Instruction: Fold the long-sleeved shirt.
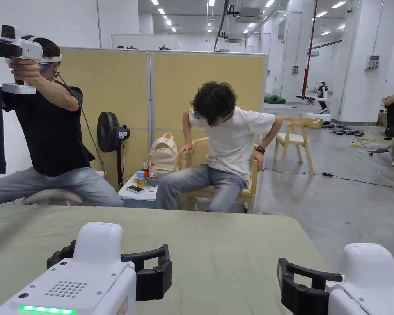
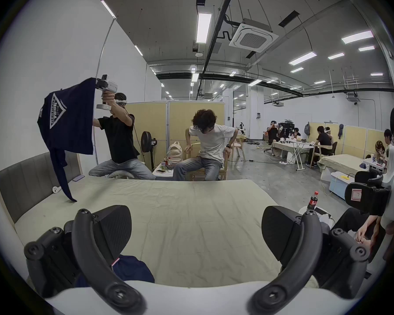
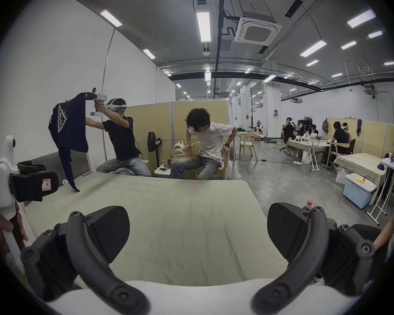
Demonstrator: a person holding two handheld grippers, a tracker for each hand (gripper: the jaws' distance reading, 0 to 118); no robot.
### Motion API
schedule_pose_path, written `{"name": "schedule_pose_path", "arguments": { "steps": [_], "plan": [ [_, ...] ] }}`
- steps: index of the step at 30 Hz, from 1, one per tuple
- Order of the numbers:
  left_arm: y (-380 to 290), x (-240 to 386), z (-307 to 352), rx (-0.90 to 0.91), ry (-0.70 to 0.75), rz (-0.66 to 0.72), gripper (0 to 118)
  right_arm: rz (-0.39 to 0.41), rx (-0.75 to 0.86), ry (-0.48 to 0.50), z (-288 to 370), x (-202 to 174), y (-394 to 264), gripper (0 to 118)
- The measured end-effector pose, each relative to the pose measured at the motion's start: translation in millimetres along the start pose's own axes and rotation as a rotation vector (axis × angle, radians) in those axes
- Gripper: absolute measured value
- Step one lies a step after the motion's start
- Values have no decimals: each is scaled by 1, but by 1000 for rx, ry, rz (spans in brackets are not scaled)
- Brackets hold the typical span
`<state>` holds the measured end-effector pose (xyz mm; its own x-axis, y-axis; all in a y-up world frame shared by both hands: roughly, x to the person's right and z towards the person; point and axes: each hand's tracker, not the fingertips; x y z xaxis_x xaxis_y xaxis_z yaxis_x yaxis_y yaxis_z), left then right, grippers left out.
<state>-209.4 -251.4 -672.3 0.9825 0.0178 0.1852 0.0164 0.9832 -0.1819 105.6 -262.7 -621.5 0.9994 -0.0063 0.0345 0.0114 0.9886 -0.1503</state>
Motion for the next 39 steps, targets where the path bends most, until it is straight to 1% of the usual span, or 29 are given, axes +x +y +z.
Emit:
{"name": "schedule_pose_path", "arguments": {
  "steps": [17, 30, 39],
  "plan": [
    [0, -1, 5, -10, 5, -8, 113, -21, -3, -11, 2, 8, 2, 118],
    [3, -6, 5, 1, 42, -3, 113, -13, 5, -15, 3, 8, 5, 118],
    [1, -5, 5, 20, 26, 9, 113, -23, 5, -15, 3, 10, 3, 118]
  ]
}}
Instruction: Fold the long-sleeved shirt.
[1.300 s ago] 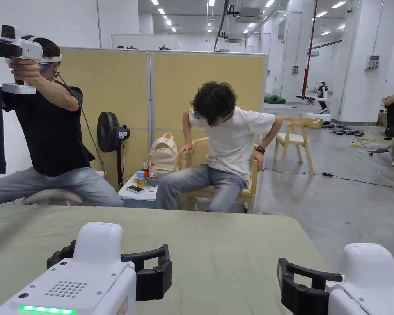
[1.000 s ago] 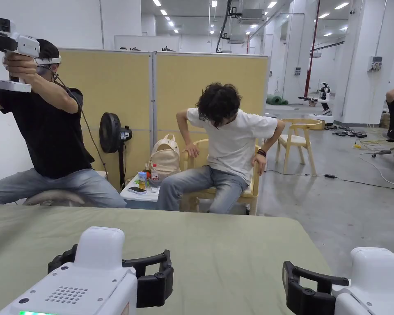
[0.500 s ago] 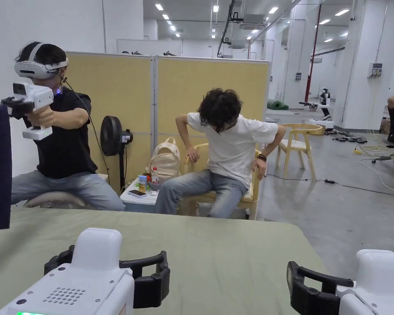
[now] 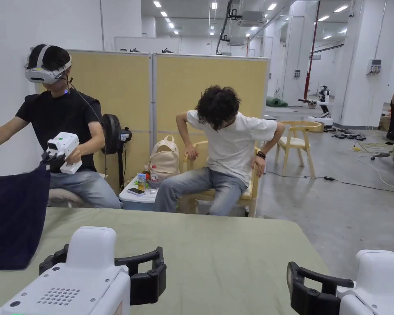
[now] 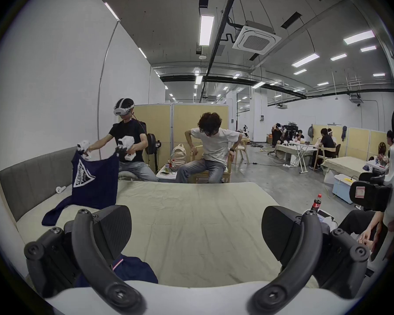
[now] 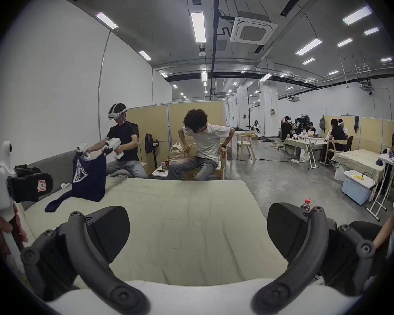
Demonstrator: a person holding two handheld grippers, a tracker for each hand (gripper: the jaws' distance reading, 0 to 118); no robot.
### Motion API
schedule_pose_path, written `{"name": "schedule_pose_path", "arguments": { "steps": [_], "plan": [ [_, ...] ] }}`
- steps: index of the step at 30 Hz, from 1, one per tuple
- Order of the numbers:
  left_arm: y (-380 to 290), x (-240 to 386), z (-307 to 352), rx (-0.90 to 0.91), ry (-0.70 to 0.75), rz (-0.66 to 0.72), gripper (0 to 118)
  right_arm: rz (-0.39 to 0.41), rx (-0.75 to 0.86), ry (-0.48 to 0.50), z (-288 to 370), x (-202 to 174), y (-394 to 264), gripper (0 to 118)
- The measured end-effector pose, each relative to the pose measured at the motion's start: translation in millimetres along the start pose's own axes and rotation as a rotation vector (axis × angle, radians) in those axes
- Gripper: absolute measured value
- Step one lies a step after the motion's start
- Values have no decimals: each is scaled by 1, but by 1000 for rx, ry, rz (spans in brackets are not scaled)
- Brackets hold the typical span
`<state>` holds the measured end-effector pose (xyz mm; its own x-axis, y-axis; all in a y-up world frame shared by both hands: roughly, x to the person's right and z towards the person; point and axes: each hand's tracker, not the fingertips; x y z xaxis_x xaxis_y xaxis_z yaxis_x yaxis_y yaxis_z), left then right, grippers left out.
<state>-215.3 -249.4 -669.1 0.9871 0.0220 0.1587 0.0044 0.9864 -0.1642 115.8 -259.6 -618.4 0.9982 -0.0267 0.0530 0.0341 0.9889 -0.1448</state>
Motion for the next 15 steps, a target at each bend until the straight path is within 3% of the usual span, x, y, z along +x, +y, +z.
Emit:
{"name": "schedule_pose_path", "arguments": {
  "steps": [3, 4, 5, 6, 7, 8, 10, 12, 13, 15],
  "plan": [
    [-1, 2, -2, -5, -12, -1, 112, 2, 2, 3, 1, 0, 0, 118],
    [-1, 3, -2, -12, -16, -2, 105, 1, 3, 5, 1, 0, -1, 118],
    [-1, 4, -2, -15, -23, 0, 85, 0, 9, 22, 3, 1, -2, 115],
    [-2, 5, -2, -15, -31, 0, 32, -4, 19, 43, 4, 3, -5, 97],
    [-3, 8, -5, -24, -20, -8, 1, -4, 19, 54, 5, 4, -6, 56],
    [-5, 11, -7, -29, 3, -22, 1, 3, 15, 53, 4, 2, -6, 0],
    [-9, 13, -8, -11, -4, -10, 0, 113, 4, -154, 2, -3, -13, 0],
    [-10, 16, -13, -34, -22, 6, 0, 32, -22, 8, -2, 2, -12, 0],
    [-12, 19, -14, -37, -22, -2, 0, -11, -43, 30, -5, 5, -12, 0],
    [-17, 18, -16, -47, -23, -9, 0, 27, -48, 1, -4, -7, -14, 0]
  ]
}}
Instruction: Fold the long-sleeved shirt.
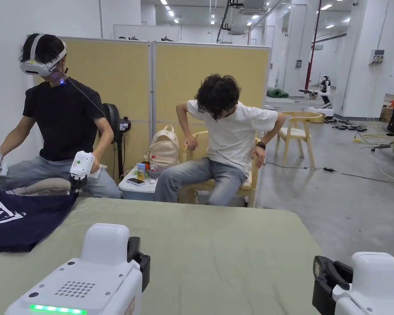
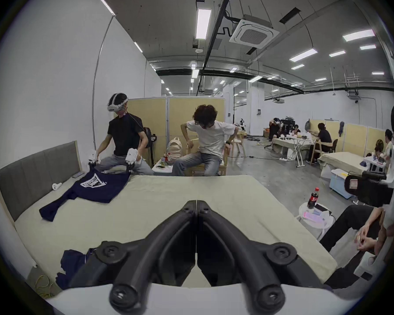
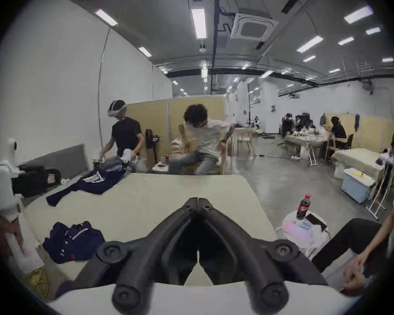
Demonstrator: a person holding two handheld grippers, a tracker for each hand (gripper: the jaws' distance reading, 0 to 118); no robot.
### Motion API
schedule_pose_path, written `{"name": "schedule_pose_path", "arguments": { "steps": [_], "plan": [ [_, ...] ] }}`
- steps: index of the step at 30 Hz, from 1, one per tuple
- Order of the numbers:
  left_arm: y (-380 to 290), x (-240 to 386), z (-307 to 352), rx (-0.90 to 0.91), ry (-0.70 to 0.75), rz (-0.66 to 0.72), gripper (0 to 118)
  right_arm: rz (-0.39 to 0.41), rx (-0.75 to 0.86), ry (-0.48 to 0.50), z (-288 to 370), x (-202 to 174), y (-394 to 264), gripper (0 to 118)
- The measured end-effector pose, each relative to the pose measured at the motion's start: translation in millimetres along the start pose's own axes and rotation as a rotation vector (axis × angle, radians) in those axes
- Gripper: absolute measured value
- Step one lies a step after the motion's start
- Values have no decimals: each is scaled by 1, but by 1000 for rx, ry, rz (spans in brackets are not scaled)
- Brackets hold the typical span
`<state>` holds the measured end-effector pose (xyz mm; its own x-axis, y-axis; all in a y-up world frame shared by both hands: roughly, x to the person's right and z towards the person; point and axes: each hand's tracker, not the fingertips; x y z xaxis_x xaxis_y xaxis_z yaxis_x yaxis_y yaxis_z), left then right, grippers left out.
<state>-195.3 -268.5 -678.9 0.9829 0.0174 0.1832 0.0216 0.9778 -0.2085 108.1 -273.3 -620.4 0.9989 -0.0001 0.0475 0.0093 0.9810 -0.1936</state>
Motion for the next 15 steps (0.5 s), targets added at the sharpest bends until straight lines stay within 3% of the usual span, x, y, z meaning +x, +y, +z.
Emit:
{"name": "schedule_pose_path", "arguments": {
  "steps": [5, 10, 15],
  "plan": [
    [-22, -30, 21, -51, 98, 0, 0, 39, -33, 125, -16, -42, -10, 0],
    [-45, -89, 90, -107, 329, 12, 0, 30, -83, 417, -45, -124, -28, 0],
    [-69, -150, 159, -136, 538, 114, 0, 88, -108, 646, -50, -208, -41, 0]
  ]
}}
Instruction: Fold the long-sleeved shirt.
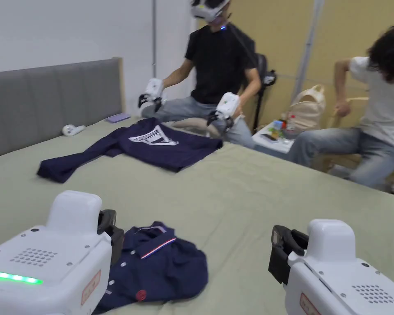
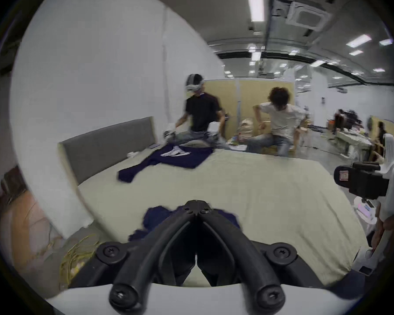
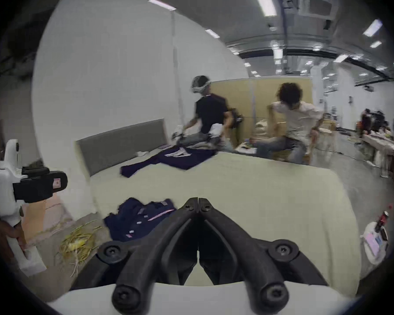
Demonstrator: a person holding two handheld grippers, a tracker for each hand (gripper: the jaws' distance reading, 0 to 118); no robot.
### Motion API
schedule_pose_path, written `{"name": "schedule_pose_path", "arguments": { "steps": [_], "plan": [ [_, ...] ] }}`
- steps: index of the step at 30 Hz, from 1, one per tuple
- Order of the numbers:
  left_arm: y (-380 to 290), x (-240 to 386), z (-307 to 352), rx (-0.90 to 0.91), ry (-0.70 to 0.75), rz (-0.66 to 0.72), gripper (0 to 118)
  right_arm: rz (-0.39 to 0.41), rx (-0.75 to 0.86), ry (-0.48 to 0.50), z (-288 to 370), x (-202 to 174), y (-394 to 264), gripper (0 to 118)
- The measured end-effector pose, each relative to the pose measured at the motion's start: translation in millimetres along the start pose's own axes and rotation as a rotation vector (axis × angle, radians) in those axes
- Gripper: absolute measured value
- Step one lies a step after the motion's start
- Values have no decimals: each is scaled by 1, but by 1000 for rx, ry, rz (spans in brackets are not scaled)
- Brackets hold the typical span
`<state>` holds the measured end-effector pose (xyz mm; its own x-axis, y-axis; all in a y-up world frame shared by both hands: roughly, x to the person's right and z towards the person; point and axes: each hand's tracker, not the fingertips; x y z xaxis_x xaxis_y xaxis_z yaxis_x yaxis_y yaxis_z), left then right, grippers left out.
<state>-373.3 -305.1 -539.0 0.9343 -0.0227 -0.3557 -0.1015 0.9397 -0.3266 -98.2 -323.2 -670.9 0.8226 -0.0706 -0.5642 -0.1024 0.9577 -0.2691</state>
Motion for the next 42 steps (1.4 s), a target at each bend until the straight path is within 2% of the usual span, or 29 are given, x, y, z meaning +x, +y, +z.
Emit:
{"name": "schedule_pose_path", "arguments": {
  "steps": [3, 6, 9, 12, 14, 18, 21, 22, 23, 24, 25, 26, 30, 32, 35, 36, 37, 38, 39, 40, 42],
  "plan": [
    [-11, -31, -1, -16, 70, 38, 0, 12, -13, 72, -21, -22, -4, 0],
    [-25, -48, -18, -53, 73, 64, 0, 39, -58, 75, -38, -40, -13, 0],
    [-47, -51, -54, -148, 55, 61, 0, -14, -162, 121, -63, -48, -36, 0],
    [-79, -52, -94, -269, 2, 81, 0, 3, -270, 97, -91, -58, -67, 0],
    [-108, -42, -122, -340, 3, 72, 0, -23, -328, 114, -108, -59, -86, 0],
    [-132, -34, -168, -395, -24, 65, 0, -35, -379, 100, -137, -56, -104, 0],
    [-126, -40, -210, -405, -60, 137, 2, -28, -406, 73, -163, -49, -114, 0],
    [-122, -42, -222, -400, -64, 142, 10, -28, -411, 69, -169, -46, -116, 0],
    [-117, -43, -240, -394, -79, 148, 28, -29, -413, 65, -177, -43, -117, 0],
    [-112, -42, -258, -422, -111, 132, 66, -34, -417, 62, -184, -41, -119, 0],
    [-107, -42, -281, -461, -137, 114, 96, -41, -424, 61, -192, -38, -121, 0],
    [-107, -40, -303, -502, -157, 105, 115, -47, -428, 64, -200, -35, -124, 0],
    [-106, -27, -373, -520, -206, 113, 114, -65, -474, 46, -226, -27, -141, 0],
    [-119, -17, -405, -595, -219, 109, 114, -79, -490, 55, -232, -24, -149, 0],
    [-151, -4, -436, -783, -238, 47, 101, -94, -521, 58, -236, -22, -159, 0],
    [-154, 2, -431, -757, -240, -1, 98, -90, -530, 58, -236, -21, -162, 0],
    [-147, 2, -425, -670, -245, -46, 83, -84, -535, 62, -235, -19, -165, 0],
    [-140, 2, -423, -701, -264, -9, 69, -76, -537, 62, -234, -18, -167, 0],
    [-135, 1, -419, -709, -256, 25, 49, -70, -538, 58, -233, -17, -168, 0],
    [-132, 1, -413, -693, -237, 25, 38, -69, -539, 54, -231, -15, -169, 0],
    [-127, 0, -401, -653, -246, -15, 31, -89, -539, 46, -228, -10, -169, 0]
  ]
}}
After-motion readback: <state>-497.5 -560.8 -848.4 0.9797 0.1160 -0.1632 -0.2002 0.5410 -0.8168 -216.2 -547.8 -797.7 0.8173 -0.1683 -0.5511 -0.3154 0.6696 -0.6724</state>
